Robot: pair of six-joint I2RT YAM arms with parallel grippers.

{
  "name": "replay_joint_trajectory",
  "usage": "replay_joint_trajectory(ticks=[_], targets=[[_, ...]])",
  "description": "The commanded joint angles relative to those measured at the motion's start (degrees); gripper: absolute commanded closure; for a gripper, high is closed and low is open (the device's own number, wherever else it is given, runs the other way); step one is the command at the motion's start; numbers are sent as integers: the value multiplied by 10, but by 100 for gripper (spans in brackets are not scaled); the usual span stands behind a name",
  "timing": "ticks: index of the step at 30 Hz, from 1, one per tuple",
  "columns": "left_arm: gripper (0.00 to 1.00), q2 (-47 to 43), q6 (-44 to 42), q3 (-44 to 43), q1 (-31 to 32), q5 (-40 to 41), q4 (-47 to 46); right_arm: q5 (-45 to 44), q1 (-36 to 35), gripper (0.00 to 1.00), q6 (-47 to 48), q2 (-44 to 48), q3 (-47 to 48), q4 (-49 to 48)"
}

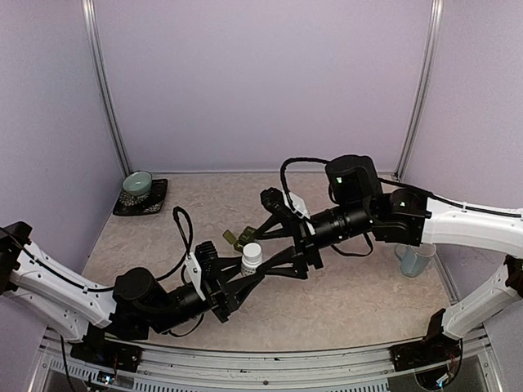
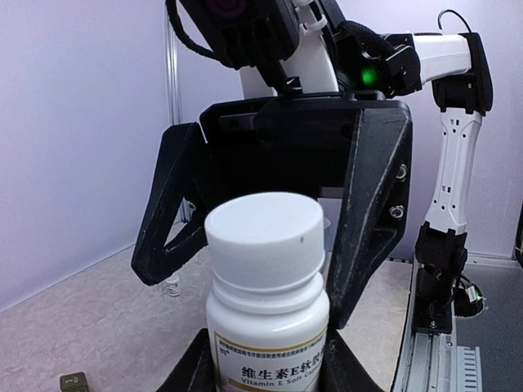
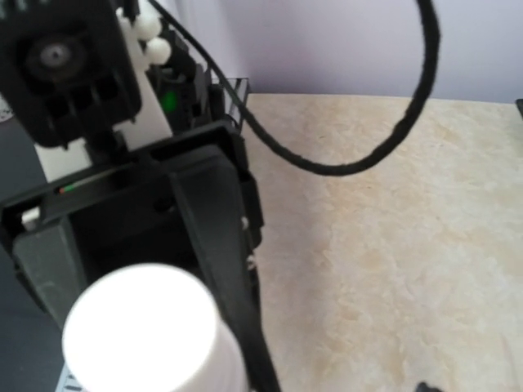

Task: Sort the pills into containers
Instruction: Screw the lid of the pill bottle onto the pill bottle.

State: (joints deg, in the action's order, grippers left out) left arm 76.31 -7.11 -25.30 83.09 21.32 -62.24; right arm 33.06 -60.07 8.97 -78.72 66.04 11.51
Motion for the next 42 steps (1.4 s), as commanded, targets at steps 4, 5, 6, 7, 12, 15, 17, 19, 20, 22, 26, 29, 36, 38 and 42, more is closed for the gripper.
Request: replay_joint_trajectory(ticks=[4,5,6,7,12,15,17,19,20,22,26,29,36,38,42], targets=[[65,0,0,-18,7,3,-15,-18,6,19,-12,7,49,27],[65,1,0,-20,6,4,-14,-17,6,18,-13,4,53,28],[65,1,1,-20,6,5,-14,-15,7,17,-13,2,57,29],[65,2,1,-20,6,6,-12,-14,6,17,-14,0,61,29],[65,3,2,-21,6,14,-7,-11,6,17,-8,-10,85,52],[65,2,2,-18,6,17,-8,-9,6,17,2,-14,94,70],[65,1,1,-18,6,19,-9,-7,7,18,8,-15,94,80],[65,0,-1,-17,6,21,-10,8,6,18,12,-13,87,79],[65,0,-2,-18,6,21,-9,17,7,18,11,-11,84,77],[65,0,-4,-18,6,21,-6,31,7,18,7,-13,83,77],[65,2,-6,-23,5,19,5,56,7,18,4,-26,111,111],[65,-1,-6,-25,5,15,13,74,11,18,7,-42,151,160],[65,-2,-4,-26,6,15,13,107,34,20,-27,-91,229,229],[65,-3,-4,-26,6,15,14,126,36,20,-32,-98,232,234],[65,-5,-4,-26,6,15,20,170,39,22,-36,-104,233,237]])
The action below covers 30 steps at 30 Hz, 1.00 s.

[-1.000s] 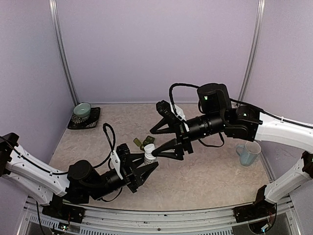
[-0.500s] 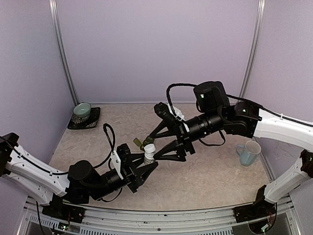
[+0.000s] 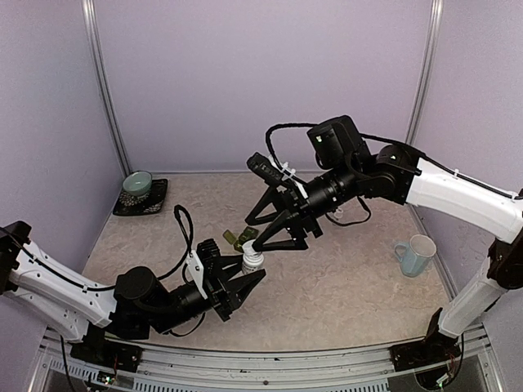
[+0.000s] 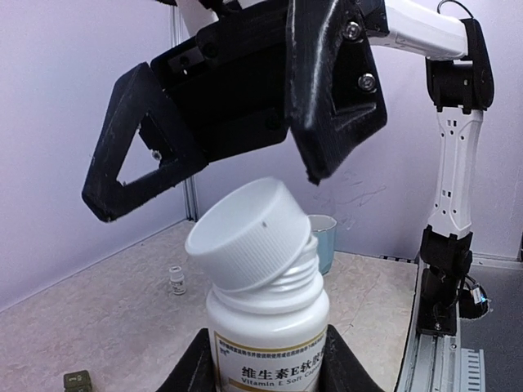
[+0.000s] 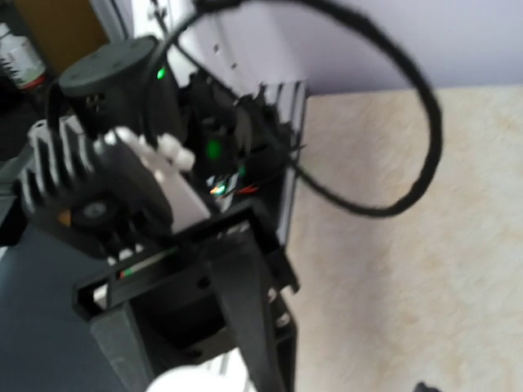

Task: Sort the pills into containers
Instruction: Screw the lid of the pill bottle onto the pill bottle.

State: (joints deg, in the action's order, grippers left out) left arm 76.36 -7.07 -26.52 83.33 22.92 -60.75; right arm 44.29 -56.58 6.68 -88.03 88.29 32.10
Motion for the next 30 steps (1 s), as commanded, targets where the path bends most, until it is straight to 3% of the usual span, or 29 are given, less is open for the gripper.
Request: replay_joint_trajectory(ticks=[1,10,25,30], targets=[[65,-7,-5,-14,3,-1,6,69,4,22,-12,-11,10,31],[65,1,-8,-23,4,-2,9,133,4,28,-19,-26,20,28],[65,10,-7,-29,4,-5,12,145,5,34,-17,-40,36,40],[65,10,-8,-28,5,-3,11,151,6,42,-12,-45,41,52]])
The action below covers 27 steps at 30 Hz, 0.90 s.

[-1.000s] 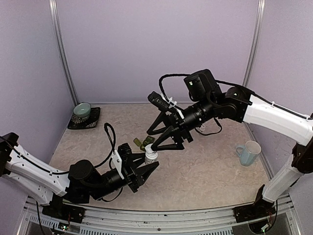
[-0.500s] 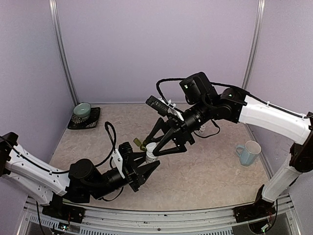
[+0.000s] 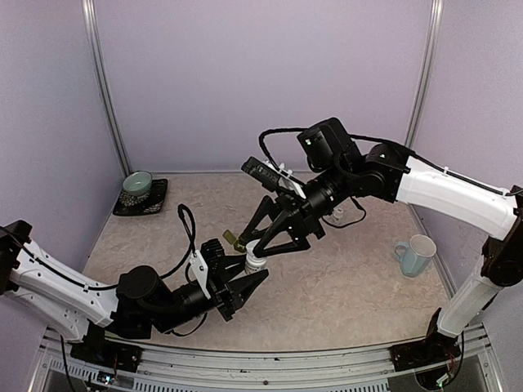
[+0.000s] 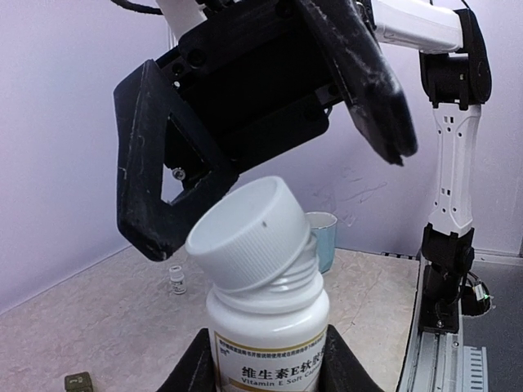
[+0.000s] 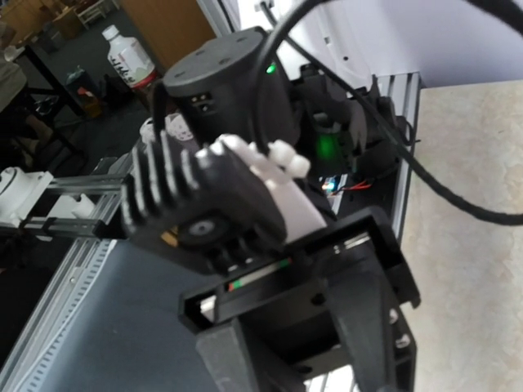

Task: Sort the pills into containers
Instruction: Screw the lid of the pill bottle onto the pill bottle.

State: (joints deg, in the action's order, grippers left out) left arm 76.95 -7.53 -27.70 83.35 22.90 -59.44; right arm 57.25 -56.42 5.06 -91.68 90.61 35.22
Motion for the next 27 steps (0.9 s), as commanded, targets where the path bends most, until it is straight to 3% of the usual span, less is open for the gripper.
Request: replay_joint_trajectory(ticks=[1,14,27], targets=[[65,3,-4,-17,5,-3,-3,22,5,42,6,-10,18,23],[65,5,-4,-15,5,-2,-6,14,5,44,7,-17,22,27],[65,5,-4,-12,6,0,-9,35,7,59,6,-23,19,31]])
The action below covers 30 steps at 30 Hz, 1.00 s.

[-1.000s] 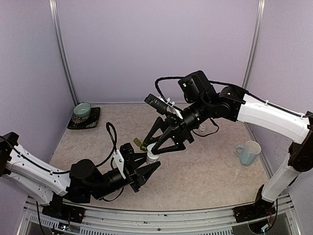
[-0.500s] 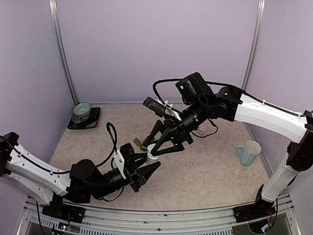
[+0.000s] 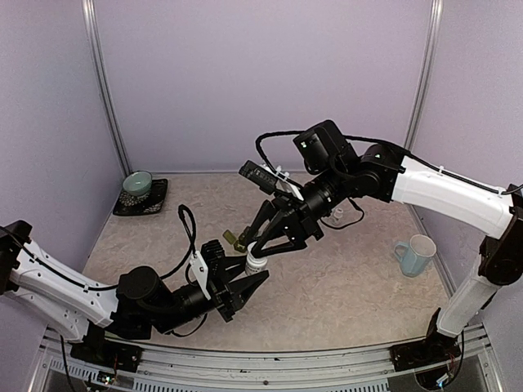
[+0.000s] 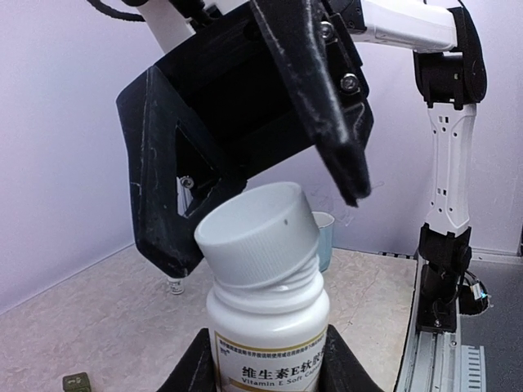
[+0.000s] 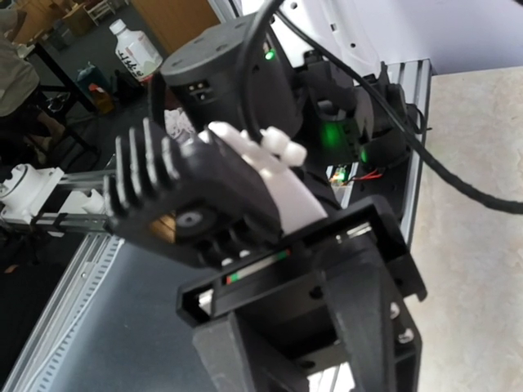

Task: Sort the pills into containers
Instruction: Screw the lid of the pill bottle onto the pill bottle.

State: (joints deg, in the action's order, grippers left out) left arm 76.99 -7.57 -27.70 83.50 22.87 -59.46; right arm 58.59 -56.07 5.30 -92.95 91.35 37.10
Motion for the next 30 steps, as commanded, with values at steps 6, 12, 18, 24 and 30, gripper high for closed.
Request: replay_joint_trajectory(ticks=[6,12,18,24,30], targets=[[65,4,-4,-12,4,2,-11,20,4,67,5,-12,10,12],[65,3,2,-9,4,12,-23,4,4,72,1,1,-12,-26],[65,2,5,-10,4,19,-27,12,4,74,-15,20,-38,-74],[65,3,13,-7,3,30,-34,10,4,75,-17,37,-56,-99],[65,4,22,-5,2,31,-41,-3,4,75,-19,72,-85,-144]])
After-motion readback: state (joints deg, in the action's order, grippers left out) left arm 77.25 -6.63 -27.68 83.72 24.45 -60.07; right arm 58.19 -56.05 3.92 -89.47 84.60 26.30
